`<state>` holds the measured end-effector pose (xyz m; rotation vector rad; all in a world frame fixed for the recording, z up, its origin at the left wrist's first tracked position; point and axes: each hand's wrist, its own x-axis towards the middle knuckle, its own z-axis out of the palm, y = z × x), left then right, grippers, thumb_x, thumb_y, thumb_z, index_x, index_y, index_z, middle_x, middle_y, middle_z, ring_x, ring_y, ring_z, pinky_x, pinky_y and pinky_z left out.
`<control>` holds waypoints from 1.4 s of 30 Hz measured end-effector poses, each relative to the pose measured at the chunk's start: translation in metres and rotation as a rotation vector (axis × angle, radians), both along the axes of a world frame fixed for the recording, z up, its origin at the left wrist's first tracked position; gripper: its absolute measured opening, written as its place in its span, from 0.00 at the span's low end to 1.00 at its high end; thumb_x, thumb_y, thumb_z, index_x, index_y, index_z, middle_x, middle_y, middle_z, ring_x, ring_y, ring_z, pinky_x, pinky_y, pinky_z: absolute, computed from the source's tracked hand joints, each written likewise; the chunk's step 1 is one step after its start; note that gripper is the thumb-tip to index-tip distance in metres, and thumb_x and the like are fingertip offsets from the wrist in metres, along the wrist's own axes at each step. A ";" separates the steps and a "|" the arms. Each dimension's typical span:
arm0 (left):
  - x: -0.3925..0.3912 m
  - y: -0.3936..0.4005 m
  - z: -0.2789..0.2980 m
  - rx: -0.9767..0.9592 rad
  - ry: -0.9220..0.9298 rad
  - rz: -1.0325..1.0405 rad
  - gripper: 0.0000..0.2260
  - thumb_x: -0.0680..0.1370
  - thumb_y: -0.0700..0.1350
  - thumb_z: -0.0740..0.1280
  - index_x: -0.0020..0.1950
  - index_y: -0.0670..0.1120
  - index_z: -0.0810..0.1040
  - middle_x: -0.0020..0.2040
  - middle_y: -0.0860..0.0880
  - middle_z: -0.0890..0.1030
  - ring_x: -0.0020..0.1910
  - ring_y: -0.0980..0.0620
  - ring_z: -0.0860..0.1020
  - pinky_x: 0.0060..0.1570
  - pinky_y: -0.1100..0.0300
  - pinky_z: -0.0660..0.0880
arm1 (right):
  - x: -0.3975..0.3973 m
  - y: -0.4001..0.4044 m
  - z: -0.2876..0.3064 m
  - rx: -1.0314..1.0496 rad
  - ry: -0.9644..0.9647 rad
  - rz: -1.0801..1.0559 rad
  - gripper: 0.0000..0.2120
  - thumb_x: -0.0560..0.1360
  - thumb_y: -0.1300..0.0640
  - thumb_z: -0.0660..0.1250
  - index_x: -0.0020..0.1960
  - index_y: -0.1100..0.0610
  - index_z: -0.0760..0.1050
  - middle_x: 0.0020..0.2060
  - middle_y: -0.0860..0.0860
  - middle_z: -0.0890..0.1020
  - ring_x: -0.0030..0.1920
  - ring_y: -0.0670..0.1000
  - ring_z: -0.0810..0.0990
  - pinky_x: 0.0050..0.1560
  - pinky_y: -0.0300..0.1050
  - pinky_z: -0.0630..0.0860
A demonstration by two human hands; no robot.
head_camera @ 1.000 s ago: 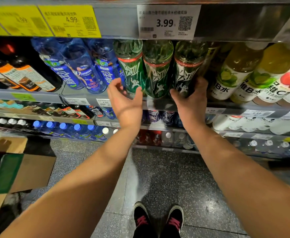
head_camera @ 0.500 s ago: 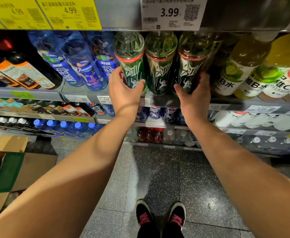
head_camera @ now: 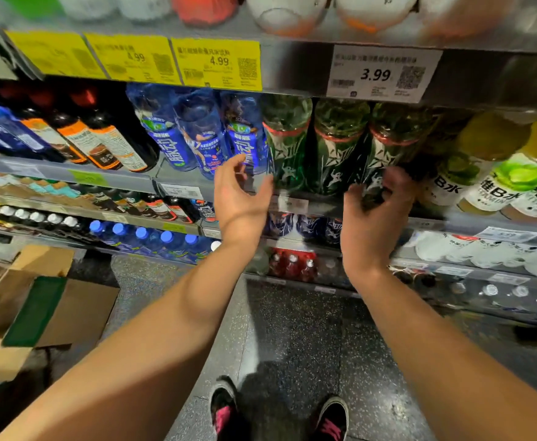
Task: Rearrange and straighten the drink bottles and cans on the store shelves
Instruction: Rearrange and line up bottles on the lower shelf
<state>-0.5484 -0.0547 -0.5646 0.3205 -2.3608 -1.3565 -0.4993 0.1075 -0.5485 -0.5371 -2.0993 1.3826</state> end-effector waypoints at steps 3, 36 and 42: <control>0.001 -0.039 0.000 0.069 0.111 0.133 0.18 0.72 0.43 0.75 0.60 0.41 0.76 0.52 0.46 0.76 0.44 0.58 0.74 0.50 0.70 0.71 | 0.005 -0.044 0.004 -0.003 0.001 0.135 0.16 0.76 0.59 0.70 0.62 0.59 0.72 0.57 0.53 0.76 0.58 0.47 0.75 0.58 0.29 0.67; -0.075 -0.193 -0.017 -0.030 0.001 -0.266 0.27 0.75 0.49 0.74 0.71 0.43 0.70 0.60 0.49 0.82 0.60 0.50 0.80 0.55 0.55 0.77 | -0.099 -0.227 -0.036 0.108 -0.195 0.026 0.29 0.74 0.48 0.74 0.68 0.62 0.72 0.63 0.56 0.79 0.65 0.55 0.76 0.66 0.53 0.72; -0.067 -0.211 -0.012 0.008 -0.071 -0.368 0.26 0.74 0.47 0.76 0.69 0.45 0.71 0.59 0.50 0.83 0.59 0.52 0.81 0.58 0.47 0.79 | -0.087 -0.196 -0.029 0.093 -0.280 0.234 0.14 0.75 0.50 0.74 0.55 0.54 0.75 0.47 0.43 0.81 0.47 0.34 0.77 0.47 0.29 0.74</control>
